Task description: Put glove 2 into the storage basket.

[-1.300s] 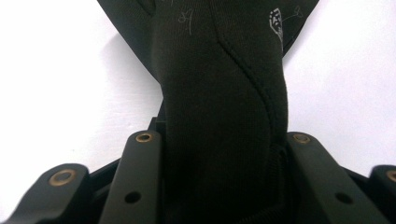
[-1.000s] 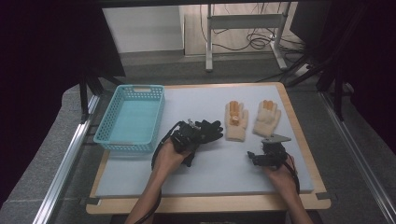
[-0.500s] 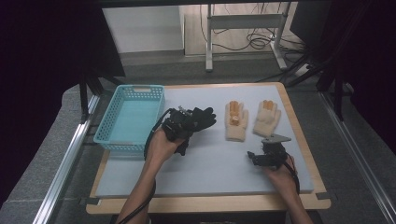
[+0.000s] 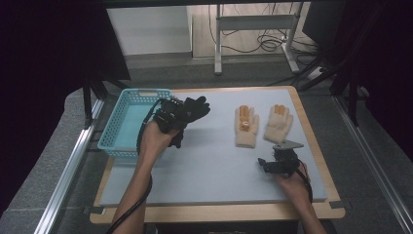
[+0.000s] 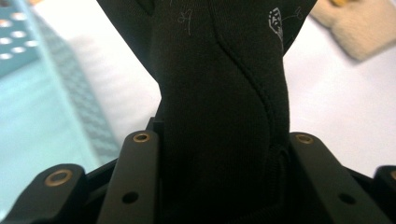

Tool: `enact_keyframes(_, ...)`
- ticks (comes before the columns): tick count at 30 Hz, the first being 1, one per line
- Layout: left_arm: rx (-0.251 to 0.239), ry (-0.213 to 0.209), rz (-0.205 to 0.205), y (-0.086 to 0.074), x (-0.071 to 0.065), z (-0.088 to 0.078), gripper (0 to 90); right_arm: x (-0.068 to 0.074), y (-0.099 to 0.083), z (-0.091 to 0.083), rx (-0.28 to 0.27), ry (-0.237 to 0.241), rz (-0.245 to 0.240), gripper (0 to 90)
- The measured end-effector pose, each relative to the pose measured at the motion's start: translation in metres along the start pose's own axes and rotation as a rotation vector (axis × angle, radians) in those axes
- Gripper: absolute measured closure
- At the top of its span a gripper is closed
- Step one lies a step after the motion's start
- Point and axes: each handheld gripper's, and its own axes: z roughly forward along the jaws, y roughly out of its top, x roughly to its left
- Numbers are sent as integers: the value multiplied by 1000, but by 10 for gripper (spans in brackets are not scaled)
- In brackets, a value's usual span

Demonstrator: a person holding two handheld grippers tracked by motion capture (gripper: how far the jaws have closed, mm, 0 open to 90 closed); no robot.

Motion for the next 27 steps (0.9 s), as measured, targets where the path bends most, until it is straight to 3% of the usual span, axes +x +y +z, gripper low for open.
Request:
enact_keyframes(15,10,110,-135,-11,63,-28,622,0,0,0,-1,-1,-2,196)
enact_keyframes(27,78,186,-240,-38,115,-21,615,0,0,0,-1,-2,-2,196)
